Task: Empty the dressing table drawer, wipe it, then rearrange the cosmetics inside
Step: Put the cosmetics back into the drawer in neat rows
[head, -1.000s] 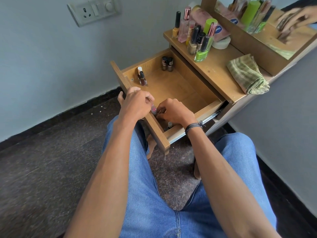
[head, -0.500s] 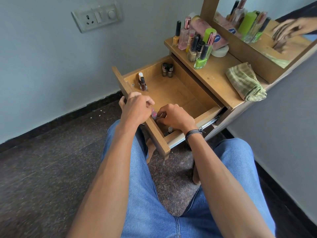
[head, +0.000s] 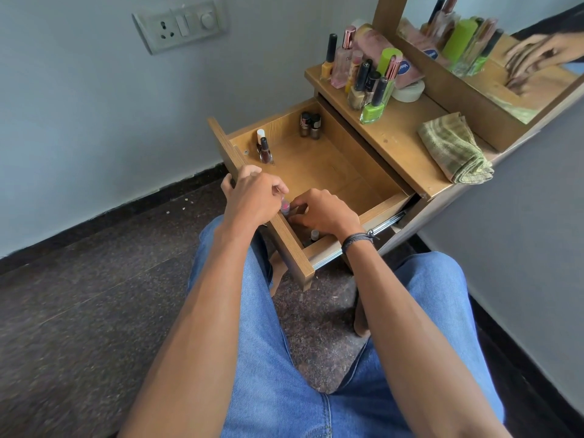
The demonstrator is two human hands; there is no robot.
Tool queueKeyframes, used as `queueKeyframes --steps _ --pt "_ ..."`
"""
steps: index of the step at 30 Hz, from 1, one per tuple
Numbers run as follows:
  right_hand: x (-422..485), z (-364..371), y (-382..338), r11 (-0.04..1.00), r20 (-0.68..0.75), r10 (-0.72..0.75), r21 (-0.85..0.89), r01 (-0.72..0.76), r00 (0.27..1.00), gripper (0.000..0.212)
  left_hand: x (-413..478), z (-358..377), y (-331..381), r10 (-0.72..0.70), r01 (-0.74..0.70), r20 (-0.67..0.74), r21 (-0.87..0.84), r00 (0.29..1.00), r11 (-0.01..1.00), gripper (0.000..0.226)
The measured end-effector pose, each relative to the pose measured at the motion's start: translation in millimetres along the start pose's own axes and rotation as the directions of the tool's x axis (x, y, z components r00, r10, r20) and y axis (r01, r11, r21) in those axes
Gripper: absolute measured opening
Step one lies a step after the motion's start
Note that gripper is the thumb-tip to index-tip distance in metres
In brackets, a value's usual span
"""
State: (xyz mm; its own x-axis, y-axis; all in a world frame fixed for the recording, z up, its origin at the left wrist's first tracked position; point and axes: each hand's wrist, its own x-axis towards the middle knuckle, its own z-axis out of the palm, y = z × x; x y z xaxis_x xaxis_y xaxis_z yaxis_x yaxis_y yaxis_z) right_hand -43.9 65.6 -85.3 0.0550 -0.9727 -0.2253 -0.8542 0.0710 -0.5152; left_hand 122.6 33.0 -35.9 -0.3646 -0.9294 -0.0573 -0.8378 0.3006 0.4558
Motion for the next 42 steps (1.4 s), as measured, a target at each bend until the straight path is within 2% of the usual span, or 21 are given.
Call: queueKeyframes --steps 17,27,30,33,37,42 --pt "-2 0 -1 1.0 0.008 -0.007 -0.02 0.007 1.0 0.031 6 6 -6 0.006 -0.006 -0.009 0.002 1.0 1.0 0.021" --pt "-1 -1 -1 1.0 0.01 0.005 0.007 -0.006 1.0 0.019 7 6 -7 0.004 -0.005 -0.039 -0.032 0.999 0.999 0.019" --pt "-2 -3 -2 1.0 -0.014 -0.003 0.024 0.004 1.0 0.015 6 3 -3 -0.002 0.0 -0.061 -0.034 0.998 0.999 0.02" --pt "-6 -6 -3 0.996 -0.099 -0.006 0.093 0.015 0.995 0.009 4 1 2 0.004 -0.006 -0.084 -0.03 0.996 1.0 0.027" --pt "-12 -13 -1 0.98 -0.229 0.0 0.192 0.045 0.973 0.02 1 2 6 0.034 -0.039 -0.127 -0.041 0.991 0.998 0.03" --pt "-14 -19 5 0.986 -0.19 0.037 0.164 -0.006 0.981 0.03 1 4 8 0.028 -0.029 -0.087 -0.002 0.996 1.0 0.029"
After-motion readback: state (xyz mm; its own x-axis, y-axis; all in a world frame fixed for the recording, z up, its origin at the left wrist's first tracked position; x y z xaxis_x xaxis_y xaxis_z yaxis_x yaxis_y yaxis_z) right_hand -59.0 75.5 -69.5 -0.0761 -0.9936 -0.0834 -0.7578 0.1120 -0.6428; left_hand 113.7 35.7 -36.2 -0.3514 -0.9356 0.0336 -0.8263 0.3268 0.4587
